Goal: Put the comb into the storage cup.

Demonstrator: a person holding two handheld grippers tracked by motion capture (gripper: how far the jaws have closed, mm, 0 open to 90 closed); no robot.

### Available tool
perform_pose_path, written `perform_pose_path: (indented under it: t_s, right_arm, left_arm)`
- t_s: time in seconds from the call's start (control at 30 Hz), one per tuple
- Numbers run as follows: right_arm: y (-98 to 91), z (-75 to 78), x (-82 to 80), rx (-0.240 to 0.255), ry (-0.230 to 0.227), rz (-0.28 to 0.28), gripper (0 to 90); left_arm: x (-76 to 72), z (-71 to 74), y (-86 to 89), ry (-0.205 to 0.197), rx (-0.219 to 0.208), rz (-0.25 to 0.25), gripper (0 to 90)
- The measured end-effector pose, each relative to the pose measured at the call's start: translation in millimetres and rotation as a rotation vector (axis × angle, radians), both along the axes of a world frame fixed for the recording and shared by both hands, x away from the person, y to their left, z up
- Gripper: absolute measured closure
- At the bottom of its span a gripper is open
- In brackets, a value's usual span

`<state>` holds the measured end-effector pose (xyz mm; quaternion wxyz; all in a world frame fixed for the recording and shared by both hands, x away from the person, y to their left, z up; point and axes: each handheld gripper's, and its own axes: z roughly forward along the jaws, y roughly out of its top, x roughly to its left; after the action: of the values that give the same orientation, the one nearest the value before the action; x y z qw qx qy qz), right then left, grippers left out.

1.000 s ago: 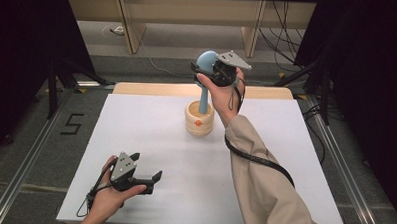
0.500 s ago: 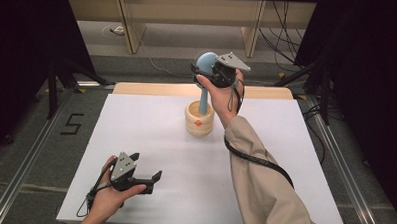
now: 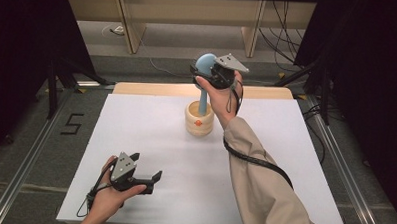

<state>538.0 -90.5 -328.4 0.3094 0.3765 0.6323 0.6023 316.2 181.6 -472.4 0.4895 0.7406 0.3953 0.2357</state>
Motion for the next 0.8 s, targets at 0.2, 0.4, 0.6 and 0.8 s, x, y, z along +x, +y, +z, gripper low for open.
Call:
perform_pose_path:
  t_s: [0.2, 0.4, 0.6, 0.8]
  right_arm:
    - [0.1, -2.4, 0.2, 0.0, 0.003, -0.002, 20.5]
    - [0.4, -4.9, 0.2, -0.001, 0.003, -0.003, 20.5]
    - [-1.2, -7.4, 0.4, -0.003, -0.003, -0.012, 20.5]
    - [-1.5, -10.2, 0.5, -0.005, 0.0, -0.012, 20.5]
  left_arm:
    - [-0.2, 0.1, -0.3, -0.001, 0.001, -0.002, 2.0]
    - [-0.1, -0.1, -0.3, 0.0, 0.0, -0.002, 2.0]
    - [-0.3, -0.5, -0.7, 0.001, -0.001, -0.003, 2.0]
    - [-0.3, -0.4, -0.7, 0.001, 0.0, -0.002, 2.0]
